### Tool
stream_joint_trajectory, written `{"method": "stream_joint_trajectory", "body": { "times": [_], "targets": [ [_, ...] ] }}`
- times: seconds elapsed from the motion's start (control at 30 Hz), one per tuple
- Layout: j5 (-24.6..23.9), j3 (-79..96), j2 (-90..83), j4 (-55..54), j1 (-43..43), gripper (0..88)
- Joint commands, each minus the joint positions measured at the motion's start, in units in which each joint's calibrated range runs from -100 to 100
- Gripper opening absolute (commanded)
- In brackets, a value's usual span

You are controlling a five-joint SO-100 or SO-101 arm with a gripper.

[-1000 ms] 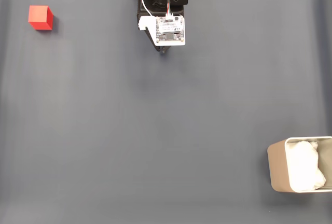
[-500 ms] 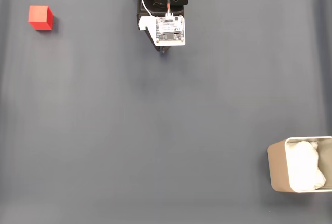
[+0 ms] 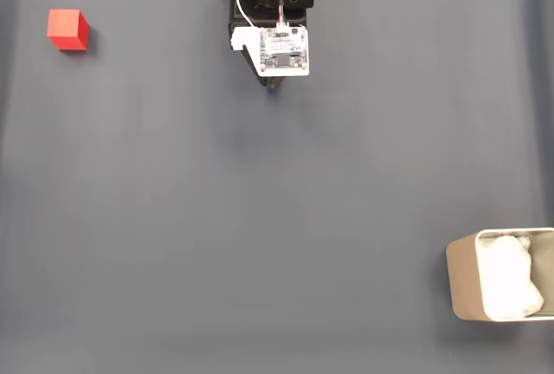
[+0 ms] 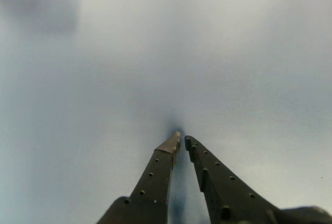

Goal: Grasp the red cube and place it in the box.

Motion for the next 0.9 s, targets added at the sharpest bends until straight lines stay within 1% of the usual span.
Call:
{"method": "stream_joint_trajectory", "body": {
  "times": [0.0, 0.87],
  "targets": [
    [0.4, 0.8, 0.1, 1.1, -0.1, 0.2],
    [0.3, 0.8, 0.1, 1.1, 0.1, 0.0]
  ]
}}
